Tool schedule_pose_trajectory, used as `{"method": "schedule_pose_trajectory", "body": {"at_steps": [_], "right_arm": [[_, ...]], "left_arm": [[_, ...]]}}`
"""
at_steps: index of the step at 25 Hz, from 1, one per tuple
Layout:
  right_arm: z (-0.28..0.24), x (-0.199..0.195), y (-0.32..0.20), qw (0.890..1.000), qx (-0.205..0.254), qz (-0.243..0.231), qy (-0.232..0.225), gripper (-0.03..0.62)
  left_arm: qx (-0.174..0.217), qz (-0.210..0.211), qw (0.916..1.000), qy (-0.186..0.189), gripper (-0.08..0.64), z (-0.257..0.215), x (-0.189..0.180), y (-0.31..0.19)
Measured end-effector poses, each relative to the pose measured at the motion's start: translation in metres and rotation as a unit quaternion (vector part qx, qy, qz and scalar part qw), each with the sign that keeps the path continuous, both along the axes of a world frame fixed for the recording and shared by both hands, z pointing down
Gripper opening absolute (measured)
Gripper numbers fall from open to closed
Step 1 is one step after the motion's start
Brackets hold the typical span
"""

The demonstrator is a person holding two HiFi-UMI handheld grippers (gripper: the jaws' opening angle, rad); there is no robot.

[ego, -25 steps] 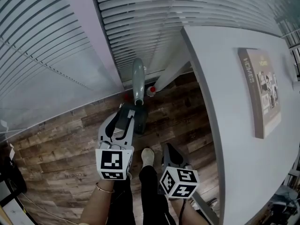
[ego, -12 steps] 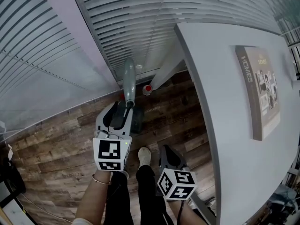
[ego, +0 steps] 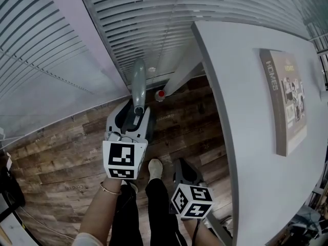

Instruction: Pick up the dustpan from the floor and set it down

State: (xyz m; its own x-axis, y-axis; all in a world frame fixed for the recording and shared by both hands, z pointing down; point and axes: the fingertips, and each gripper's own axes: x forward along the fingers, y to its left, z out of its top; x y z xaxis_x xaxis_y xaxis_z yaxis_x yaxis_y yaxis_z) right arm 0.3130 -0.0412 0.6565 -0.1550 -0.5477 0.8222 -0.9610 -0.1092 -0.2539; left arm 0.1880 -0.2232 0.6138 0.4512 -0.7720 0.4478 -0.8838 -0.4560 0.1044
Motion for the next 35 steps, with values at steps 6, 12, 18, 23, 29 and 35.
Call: {"method": "schedule_pose_trajectory", "body": {"at_steps": [6,12,18,23,29,35], "right_arm": [[0.0,0.003,0.003,1.0,-0.001,-0.003,-0.002,0.032],[-0.001,0.007,0.0,1.0,0.002,-0.002,-0.001,0.032],[0.001,0.008,0.0,1.0,0.001,-0.001,0.001,0.032],[0.001,0.005,0.001,1.0,0.003,-0.007,0.004,0.032],[-0.008,-0.005,-0.004,0.998,0.022,-0.044,0.033,0.032],[-0.019,-0.02,-0.01,0.997,0.034,-0.068,0.031,0.032]], "left_arm": [[0.005,-0.012,0.9999,0.003,0.169,-0.003,0.003,-0.004],[0.008,-0.013,0.9999,-0.006,0.129,-0.005,0.002,-0.007],[0.013,-0.015,0.9994,-0.029,0.101,-0.006,0.001,-0.004],[0.015,-0.027,0.9987,-0.041,0.094,-0.007,-0.007,0.005],[0.022,-0.055,0.9969,-0.052,0.092,-0.014,-0.028,0.017],[0.021,-0.081,0.9957,-0.04,0.092,-0.032,-0.053,0.042]]}}
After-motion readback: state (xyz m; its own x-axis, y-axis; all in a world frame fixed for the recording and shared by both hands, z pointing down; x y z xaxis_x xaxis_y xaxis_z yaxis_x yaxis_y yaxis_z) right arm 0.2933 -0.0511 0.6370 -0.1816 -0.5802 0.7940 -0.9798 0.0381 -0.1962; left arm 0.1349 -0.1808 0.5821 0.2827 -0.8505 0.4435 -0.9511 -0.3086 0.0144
